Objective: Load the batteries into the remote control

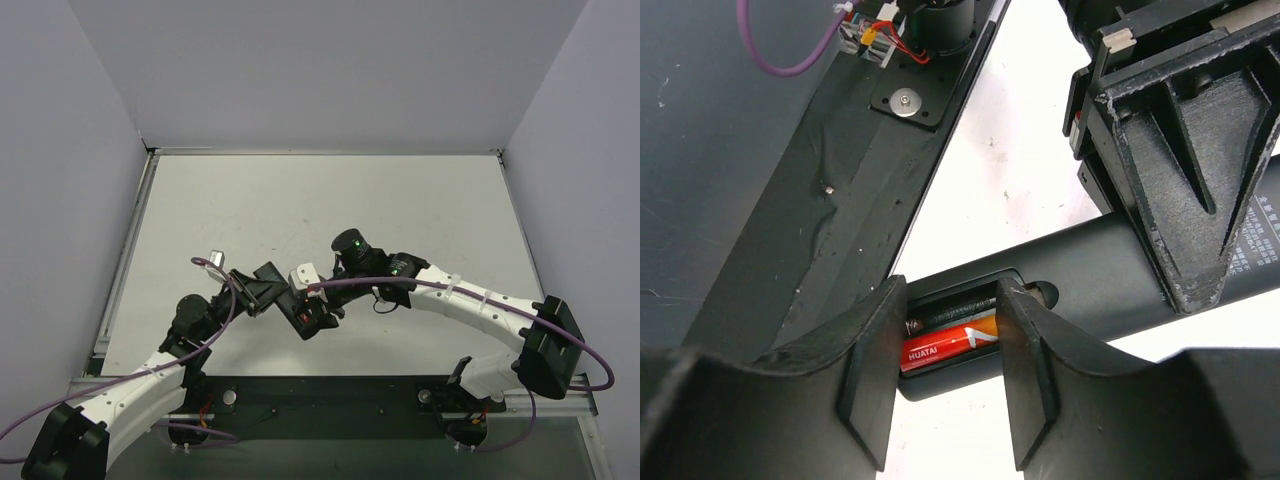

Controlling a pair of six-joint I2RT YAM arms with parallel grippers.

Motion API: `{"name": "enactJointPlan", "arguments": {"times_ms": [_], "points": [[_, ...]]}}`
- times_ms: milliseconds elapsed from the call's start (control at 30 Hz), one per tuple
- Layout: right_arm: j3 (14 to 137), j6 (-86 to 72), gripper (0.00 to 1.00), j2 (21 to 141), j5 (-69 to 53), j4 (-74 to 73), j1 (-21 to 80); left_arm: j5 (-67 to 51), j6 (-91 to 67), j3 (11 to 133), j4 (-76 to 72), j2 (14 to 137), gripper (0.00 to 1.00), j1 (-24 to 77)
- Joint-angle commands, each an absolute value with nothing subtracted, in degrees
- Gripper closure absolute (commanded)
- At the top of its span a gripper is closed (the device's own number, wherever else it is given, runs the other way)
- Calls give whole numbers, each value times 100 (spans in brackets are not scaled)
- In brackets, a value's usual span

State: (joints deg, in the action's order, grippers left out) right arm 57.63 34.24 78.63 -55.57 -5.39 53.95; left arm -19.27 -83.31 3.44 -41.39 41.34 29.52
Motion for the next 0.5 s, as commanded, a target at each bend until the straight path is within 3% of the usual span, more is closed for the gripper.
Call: {"name": "enactJointPlan", "arguments": {"times_ms": [0,267,467], "points": [[5950,3217,61,7682,-5651,-466,5361,-1653,-8279,475,-4245,3981,100,2971],[6170,3076,52,7462,-5678,-325,5449,-1512,-8253,343,-4280,4140,100,2971],[6012,3199,51,7014,-5248,-518,5441,-1538,-8270,299,-4271,4052,100,2971]]}}
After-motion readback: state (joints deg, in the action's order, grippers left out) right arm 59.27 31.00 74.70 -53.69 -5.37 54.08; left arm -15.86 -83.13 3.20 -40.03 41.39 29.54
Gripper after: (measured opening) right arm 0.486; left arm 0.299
